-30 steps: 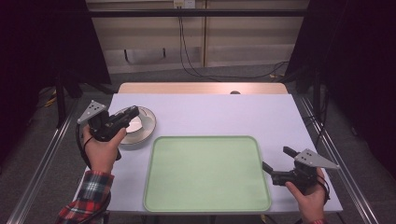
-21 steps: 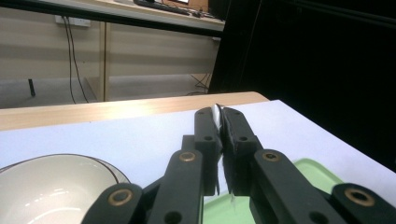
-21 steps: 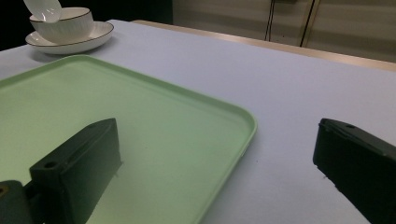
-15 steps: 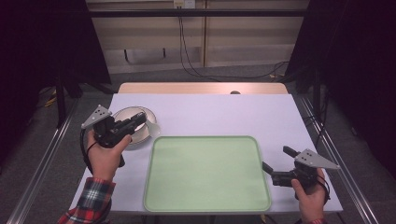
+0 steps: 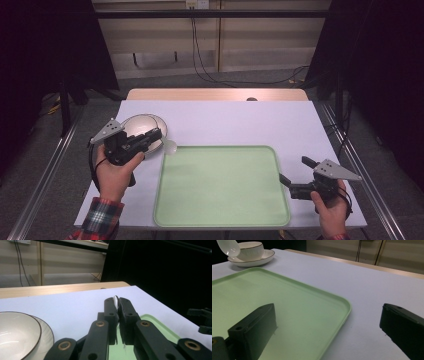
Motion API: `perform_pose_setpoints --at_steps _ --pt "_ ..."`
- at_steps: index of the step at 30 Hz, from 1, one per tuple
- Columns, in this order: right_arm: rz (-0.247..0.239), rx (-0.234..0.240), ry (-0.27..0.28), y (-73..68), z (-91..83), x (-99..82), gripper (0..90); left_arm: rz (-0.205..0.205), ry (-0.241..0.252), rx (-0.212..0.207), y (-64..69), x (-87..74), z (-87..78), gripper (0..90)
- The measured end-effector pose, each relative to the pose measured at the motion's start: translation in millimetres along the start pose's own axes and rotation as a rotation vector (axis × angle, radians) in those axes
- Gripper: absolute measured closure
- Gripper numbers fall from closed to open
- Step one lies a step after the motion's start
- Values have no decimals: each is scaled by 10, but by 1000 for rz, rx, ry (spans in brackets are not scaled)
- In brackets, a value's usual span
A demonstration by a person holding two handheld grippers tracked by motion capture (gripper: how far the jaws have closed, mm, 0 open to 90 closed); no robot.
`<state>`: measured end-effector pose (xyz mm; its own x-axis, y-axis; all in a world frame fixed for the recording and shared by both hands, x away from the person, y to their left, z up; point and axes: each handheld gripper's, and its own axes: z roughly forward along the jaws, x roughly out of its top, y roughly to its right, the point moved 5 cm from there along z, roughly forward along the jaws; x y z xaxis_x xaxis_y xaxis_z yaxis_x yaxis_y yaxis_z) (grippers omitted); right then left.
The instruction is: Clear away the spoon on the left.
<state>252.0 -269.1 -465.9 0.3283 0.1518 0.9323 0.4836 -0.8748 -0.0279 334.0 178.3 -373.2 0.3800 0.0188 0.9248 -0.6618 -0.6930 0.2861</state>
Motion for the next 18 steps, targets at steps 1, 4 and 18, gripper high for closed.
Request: perform_pose_setpoints --at_steps 1,4,18 --pt "-1 0 0 0 0 2 4 -1 -3 0 10 -6 -4 854" --pt "-5 3 3 -13 0 12 4 -7 -15 -13 44 -51 -8 854" --pt "-17 14 6 -29 -3 19 4 -11 -69 -76 195 -217 -10 854"
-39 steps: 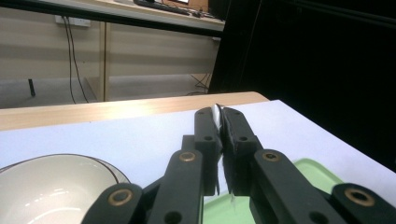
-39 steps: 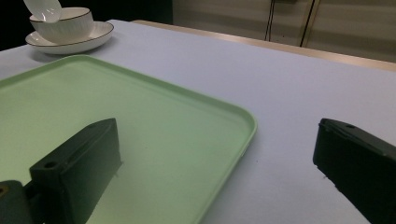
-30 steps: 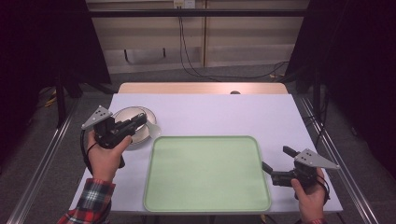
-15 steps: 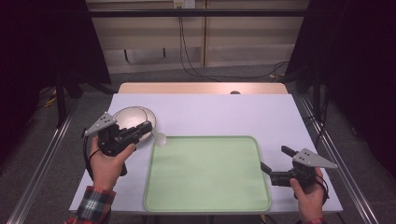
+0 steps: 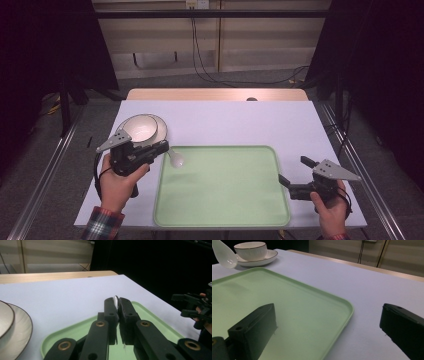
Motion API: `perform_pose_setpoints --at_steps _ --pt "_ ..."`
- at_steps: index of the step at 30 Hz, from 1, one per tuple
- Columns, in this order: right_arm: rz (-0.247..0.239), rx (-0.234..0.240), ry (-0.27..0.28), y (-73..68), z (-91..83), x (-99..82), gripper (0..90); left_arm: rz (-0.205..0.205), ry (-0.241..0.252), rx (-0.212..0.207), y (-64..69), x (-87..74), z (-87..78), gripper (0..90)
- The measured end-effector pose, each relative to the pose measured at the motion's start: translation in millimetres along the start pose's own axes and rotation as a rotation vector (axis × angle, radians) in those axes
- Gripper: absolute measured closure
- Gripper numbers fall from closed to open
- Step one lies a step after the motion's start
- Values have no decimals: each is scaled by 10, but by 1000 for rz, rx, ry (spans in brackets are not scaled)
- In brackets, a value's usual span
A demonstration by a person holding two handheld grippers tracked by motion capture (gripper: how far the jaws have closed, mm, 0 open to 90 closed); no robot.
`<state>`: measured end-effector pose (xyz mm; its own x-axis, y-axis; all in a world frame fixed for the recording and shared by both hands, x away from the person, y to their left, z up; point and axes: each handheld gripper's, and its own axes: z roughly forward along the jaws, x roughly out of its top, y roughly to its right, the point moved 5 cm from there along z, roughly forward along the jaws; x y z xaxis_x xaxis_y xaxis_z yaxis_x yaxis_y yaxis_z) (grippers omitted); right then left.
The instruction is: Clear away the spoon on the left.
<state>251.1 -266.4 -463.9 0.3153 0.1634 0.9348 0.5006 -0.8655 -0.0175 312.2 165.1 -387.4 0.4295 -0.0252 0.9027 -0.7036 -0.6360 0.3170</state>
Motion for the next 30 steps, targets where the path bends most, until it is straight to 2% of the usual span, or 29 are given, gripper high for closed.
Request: perform_pose_setpoints --at_steps 3,4,8,12,26,30 --pt "4 -2 2 -4 0 1 4 4 -3 -13 21 -24 1 854" --pt "1 6 1 -10 4 1 4 7 -11 -30 27 -44 5 854" --pt "-4 9 -1 -17 10 -1 4 7 -36 -24 47 -104 1 854" --pt "-3 10 -5 -26 12 0 4 -5 -45 -58 64 -184 12 854" --pt "-15 20 -3 -44 10 3 4 -10 -90 -101 186 -367 11 853" --pt "-16 23 -8 -53 5 4 4 -7 -104 -102 193 -411 7 853"
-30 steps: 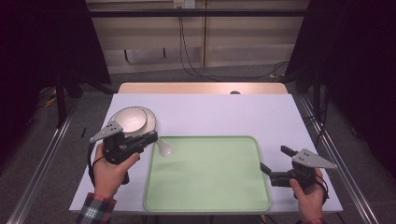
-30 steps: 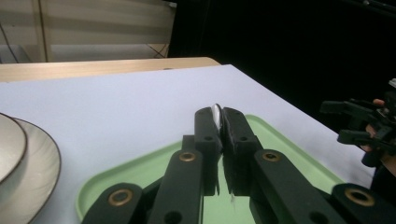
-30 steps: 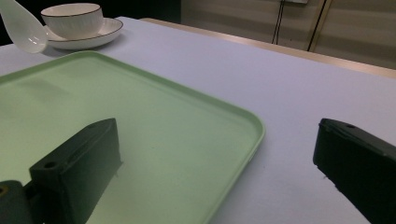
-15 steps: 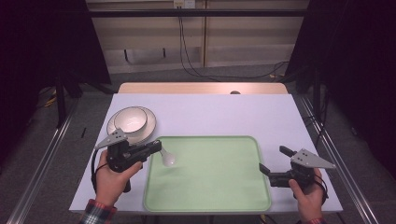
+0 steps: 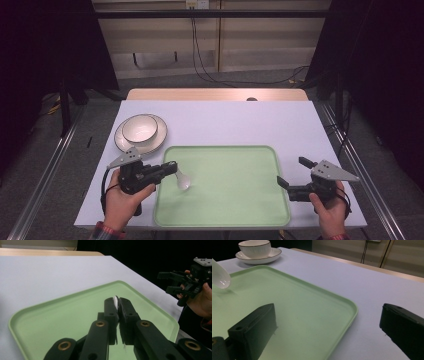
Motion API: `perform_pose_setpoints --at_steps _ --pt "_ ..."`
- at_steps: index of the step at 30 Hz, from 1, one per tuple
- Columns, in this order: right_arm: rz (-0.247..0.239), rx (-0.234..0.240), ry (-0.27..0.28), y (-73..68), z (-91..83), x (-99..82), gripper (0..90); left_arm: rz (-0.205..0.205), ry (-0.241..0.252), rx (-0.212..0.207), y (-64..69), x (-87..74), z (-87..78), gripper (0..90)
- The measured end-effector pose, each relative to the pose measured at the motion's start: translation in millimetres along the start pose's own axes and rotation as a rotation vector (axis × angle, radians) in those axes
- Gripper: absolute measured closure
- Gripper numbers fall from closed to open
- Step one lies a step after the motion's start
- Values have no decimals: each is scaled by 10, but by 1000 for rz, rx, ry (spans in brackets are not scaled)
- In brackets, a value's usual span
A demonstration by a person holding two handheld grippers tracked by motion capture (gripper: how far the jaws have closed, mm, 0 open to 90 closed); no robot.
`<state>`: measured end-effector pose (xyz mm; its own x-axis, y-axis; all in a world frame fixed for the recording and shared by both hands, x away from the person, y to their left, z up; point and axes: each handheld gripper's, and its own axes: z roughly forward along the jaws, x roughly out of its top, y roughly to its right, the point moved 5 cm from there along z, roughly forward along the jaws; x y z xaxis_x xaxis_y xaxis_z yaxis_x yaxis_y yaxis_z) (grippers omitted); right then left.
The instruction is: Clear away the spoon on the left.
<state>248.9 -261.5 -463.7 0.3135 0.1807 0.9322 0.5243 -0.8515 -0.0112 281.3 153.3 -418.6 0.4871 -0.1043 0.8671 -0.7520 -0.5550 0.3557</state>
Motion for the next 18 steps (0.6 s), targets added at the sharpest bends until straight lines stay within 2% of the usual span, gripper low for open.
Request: perform_pose_setpoints --at_steps 5,6,15,18 --pt "-4 -1 -1 1 0 -3 4 -8 -10 -2 20 -44 -7 853" --pt "-4 1 0 -1 -2 -2 4 -18 -12 -23 30 -62 -3 853" --pt "-4 1 2 -4 -7 -3 4 -23 -33 -47 31 -138 41 852" --pt "-6 5 -1 -9 -5 -5 4 -39 -31 -57 10 -136 58 852"
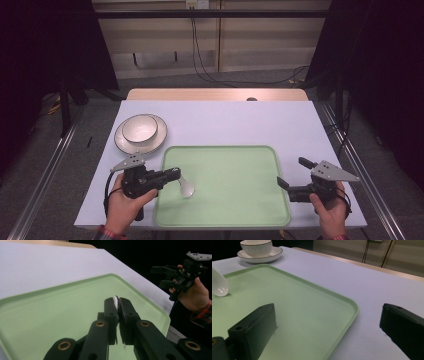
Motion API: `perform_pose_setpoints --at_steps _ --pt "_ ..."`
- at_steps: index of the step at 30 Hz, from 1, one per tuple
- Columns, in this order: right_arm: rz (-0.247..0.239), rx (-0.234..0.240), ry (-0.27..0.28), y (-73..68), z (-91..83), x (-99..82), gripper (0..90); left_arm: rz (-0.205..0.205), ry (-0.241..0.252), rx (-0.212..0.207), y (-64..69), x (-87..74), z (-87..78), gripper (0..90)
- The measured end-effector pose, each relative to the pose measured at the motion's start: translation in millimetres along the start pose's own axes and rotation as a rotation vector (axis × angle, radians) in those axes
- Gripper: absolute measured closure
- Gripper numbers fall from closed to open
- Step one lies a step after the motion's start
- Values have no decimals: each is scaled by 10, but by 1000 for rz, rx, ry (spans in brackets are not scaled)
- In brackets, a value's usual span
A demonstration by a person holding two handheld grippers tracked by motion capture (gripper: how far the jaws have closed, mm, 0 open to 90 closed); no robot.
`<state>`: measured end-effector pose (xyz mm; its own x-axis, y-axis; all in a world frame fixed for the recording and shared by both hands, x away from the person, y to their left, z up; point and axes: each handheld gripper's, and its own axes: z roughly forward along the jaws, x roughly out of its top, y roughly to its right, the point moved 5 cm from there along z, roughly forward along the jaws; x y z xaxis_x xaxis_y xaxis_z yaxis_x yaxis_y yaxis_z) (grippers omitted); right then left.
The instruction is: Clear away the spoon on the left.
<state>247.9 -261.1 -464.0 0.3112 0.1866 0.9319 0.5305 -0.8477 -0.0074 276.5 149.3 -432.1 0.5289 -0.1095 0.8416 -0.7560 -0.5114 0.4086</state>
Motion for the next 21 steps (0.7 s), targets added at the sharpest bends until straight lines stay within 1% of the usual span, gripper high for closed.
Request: perform_pose_setpoints --at_steps 2,7,9,11,13,15,18,21 --pt "0 3 1 -2 0 0 5 -10 5 -2 -18 5 8 851" --pt "1 2 -4 -3 0 -3 5 -5 3 -2 -52 28 51 848" --pt "-5 3 -9 -6 0 -8 5 -8 -1 16 -91 49 89 841" --pt "-9 4 -9 -6 2 -8 5 -3 -5 18 -107 56 103 840" --pt "-9 6 -7 -7 3 -6 5 -11 -4 24 -143 74 153 834" --pt "-9 5 -8 -3 4 -6 5 -10 -1 25 -154 78 170 832" --pt "-10 8 -12 -4 5 -9 4 -1 -1 34 -185 82 236 830" --pt "-13 8 -12 -8 6 -10 5 -1 -1 35 -198 77 257 828"
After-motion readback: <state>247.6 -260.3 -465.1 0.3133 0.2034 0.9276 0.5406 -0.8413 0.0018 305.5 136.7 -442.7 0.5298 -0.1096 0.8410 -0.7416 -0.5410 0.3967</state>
